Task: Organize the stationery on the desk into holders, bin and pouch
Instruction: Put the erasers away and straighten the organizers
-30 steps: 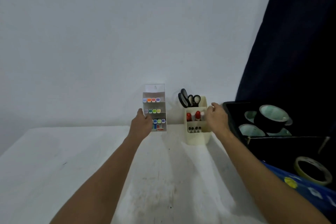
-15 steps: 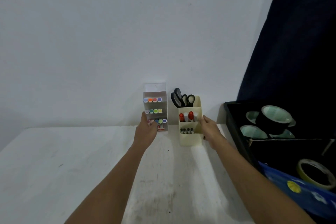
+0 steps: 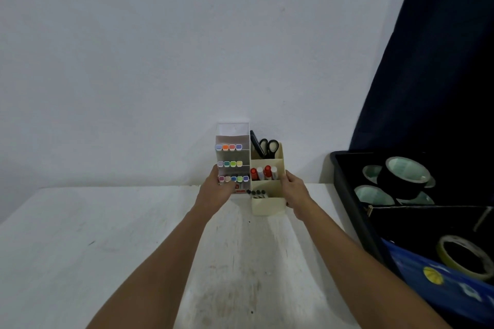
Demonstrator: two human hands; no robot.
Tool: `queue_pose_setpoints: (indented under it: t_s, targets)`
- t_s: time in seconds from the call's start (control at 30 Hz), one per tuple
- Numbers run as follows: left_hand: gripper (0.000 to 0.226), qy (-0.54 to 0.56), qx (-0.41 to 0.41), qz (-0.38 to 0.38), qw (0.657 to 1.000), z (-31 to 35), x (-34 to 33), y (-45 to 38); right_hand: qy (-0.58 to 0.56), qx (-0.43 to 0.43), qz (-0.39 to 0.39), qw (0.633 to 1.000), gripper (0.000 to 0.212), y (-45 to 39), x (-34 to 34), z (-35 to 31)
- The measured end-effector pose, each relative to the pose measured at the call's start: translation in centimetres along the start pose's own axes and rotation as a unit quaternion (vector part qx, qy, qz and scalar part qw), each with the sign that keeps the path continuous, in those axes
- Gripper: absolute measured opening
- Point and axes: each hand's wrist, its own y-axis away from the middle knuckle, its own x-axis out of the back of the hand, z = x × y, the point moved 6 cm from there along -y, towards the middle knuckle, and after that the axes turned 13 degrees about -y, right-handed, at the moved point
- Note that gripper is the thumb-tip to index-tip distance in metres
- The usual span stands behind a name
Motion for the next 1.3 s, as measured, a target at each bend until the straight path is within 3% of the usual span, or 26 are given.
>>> queue_pose_setpoints:
  t_s: [0.23,0.3,0.4,0.53,0.6,0.73,0.9,1.07,1.2,1.3]
  targets:
    - [0.052,-0.049,-0.023,-0.037,0.998,0.7,0.3,0.3,0.052,-0.054,-0.050,0.996,0.047,0.4,0.2,-0.6]
    - [0.056,-0.061,-0.014,-0.017,0.998,1.1,0.8,0.6,0.088,-0.046,-0.055,0.994,0.051,0.7,0.4,-1.1]
    - [0.067,-0.045,0.040,0.074,0.995,2.3,2.1,2.6,0.115,0.031,-0.021,0.993,0.050,2.7,1.3,-3.0]
    - [0.055,-0.048,-0.042,0.159,0.985,6.3,2.2,6.7,0.138,0.147,0.014,0.979,0.047,7.1,4.0,-5.1]
    - [0.044,-0.046,-0.074,0.155,0.984,8.6,0.8,8.7,0.154,0.187,0.028,0.970,0.046,9.1,6.2,-5.6]
    - [0.047,-0.068,-0.123,0.095,0.986,13.4,-5.0,13.4,0.183,0.251,0.038,0.950,0.042,13.6,12.5,-6.2]
    - [0.051,-0.080,-0.112,0.029,0.990,17.0,-13.5,18.8,0.243,0.253,0.086,0.932,0.045,17.7,23.3,-4.1]
    - [0.050,-0.133,-0.087,0.042,0.986,19.5,-19.3,24.0,0.372,0.225,0.179,0.882,0.046,20.1,34.7,-0.5]
    - [0.056,-0.160,-0.037,0.035,0.986,19.5,-21.5,26.0,0.437,0.180,0.234,0.849,0.067,21.0,39.4,2.3]
    - [0.055,-0.166,-0.007,0.008,0.986,18.3,-22.1,26.3,0.455,0.115,0.218,0.856,0.059,21.7,39.8,3.3]
